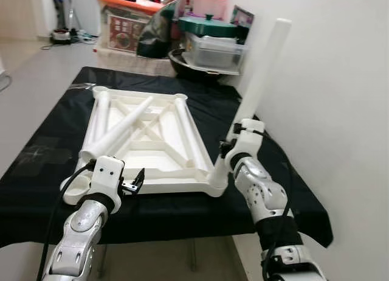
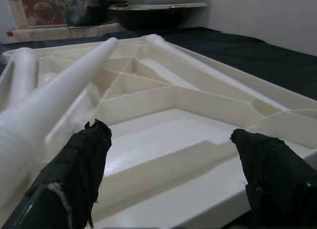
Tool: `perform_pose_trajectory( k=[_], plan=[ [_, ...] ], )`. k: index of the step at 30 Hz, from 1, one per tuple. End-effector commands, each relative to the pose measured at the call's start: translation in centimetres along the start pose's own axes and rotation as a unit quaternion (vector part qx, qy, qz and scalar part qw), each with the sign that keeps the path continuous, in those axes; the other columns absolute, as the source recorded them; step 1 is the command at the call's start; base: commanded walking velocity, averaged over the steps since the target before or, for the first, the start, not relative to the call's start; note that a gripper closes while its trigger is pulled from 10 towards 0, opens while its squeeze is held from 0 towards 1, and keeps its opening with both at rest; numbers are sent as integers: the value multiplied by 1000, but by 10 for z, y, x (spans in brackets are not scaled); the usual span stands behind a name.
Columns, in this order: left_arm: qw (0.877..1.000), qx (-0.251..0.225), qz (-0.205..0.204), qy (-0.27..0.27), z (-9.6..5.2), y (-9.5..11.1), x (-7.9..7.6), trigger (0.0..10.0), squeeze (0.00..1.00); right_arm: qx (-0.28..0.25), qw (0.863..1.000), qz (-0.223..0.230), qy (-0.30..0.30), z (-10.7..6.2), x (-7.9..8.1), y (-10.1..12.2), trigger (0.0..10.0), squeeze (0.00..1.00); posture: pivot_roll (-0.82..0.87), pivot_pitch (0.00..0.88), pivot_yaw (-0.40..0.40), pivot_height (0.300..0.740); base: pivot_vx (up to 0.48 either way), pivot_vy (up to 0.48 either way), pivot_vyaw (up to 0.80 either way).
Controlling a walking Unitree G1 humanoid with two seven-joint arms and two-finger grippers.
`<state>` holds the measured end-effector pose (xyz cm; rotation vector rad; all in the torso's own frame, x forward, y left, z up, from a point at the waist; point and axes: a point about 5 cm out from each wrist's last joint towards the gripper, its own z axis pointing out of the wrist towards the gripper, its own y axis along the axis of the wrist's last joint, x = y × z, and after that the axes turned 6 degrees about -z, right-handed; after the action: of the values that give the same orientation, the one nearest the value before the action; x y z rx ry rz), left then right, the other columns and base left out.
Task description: Building children table
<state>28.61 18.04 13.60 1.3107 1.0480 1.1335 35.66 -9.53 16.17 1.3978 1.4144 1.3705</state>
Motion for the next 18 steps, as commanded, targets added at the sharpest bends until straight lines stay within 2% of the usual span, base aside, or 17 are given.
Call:
perform_pose_trajectory(
  k=[1,2,3,4,5,6,7,8,9,10,11,12,14,15,16,17,18],
  plan=[
    [1000,1,1,-5,1,-1,-3,10000,0,5,999,4,42,-1,9,-3,10000,1000,167,0,-221,740,0,0,0],
    [1000,1,1,-5,2,-1,-3,10000,0,-3,998,5,60,0,14,1,10000,1000,167,0,-221,740,0,0,0],
    [1000,1,2,-6,2,-1,-3,10000,0,-6,998,5,68,1,17,2,10000,204,167,0,-221,740,0,0,0],
    [1000,1,1,-6,2,-1,-3,10000,0,-16,994,10,104,0,22,7,10000,204,167,0,-221,740,0,0,0],
    [1000,1,1,-6,2,-1,-3,10000,0,-16,994,10,104,0,22,7,10000,204,167,0,-221,740,0,0,0],
    [1000,1,1,-6,2,-1,-3,10000,0,-24,992,16,123,0,26,11,10000,0,167,0,-221,740,0,0,0],
    [1000,1,1,-6,2,-1,-3,10000,0,-47,978,17,204,-8,36,20,10000,0,166,0,-222,740,0,0,0],
    [1000,1,1,-6,2,-1,-3,10000,0,-61,963,17,261,-14,42,26,10000,0,166,0,-222,740,0,0,0],
    [1000,1,1,-6,2,-1,-3,10000,0,-77,941,1,331,-25,49,31,10000,0,164,0,-222,740,0,0,0],
    [1000,1,1,-6,2,-1,-3,10000,0,-77,941,1,331,-25,49,31,10000,0,164,0,-222,740,0,0,0],
    [1000,1,0,-6,2,-1,-3,10000,0,-85,923,-10,375,-33,53,34,10000,0,164,0,-222,740,0,0,0],
    [1000,1,0,-6,2,-1,-3,10000,0,-87,915,-17,395,-37,54,34,10000,0,164,0,-222,740,0,0,0],
    [1000,1,0,-6,2,-1,-3,10000,0,-87,915,-17,395,-37,54,34,10000,0,164,0,-222,740,0,0,0],
    [1000,0,0,-6,2,-1,-3,10000,0,-77,905,-39,416,-38,54,27,10000,0,171,0,-230,740,0,0,0],
    [1000,0,0,-5,3,-1,-4,10000,0,-54,908,-48,412,-33,52,18,0,0,179,0,-235,740,0,0,0],
    [1000,0,0,-5,3,-1,-4,10000,0,-54,908,-48,412,-33,52,18,0,0,179,0,-235,740,0,0,0],
    [1000,0,0,-3,2,-1,-4,10000,0,-22,939,-55,338,-15,42,6,0,0,182,0,-237,740,0,0,0]
  ],
)
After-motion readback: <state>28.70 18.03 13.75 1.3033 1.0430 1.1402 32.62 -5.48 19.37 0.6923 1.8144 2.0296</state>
